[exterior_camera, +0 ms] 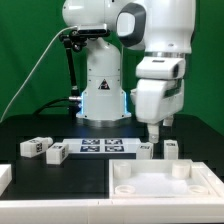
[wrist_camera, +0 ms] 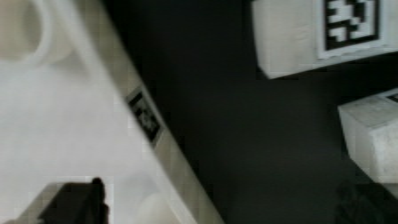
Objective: Assemble one leg
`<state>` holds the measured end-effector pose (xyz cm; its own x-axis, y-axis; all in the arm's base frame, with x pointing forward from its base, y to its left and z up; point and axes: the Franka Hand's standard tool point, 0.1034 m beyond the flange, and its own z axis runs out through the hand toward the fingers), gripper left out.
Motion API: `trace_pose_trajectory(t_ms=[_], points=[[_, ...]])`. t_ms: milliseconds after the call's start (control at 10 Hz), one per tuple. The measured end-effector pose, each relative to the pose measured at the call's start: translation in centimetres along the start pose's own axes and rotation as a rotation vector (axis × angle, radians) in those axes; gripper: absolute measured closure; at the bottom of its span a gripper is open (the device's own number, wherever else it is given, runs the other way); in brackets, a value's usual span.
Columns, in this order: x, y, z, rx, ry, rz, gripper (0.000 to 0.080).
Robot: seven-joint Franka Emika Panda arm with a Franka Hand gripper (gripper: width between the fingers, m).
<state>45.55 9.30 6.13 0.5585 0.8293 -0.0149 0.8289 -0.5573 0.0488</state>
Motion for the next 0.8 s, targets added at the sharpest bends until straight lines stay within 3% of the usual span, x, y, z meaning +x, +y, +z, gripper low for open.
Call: trace_pose_trajectory(t_ms=[700, 800], points=[[0.6, -1.4, 0.3, 0.049, 0.017, 0.658, 0.0151], [0.5, -2.4, 0.7, 0.057, 0.031, 0.764, 0.0151]])
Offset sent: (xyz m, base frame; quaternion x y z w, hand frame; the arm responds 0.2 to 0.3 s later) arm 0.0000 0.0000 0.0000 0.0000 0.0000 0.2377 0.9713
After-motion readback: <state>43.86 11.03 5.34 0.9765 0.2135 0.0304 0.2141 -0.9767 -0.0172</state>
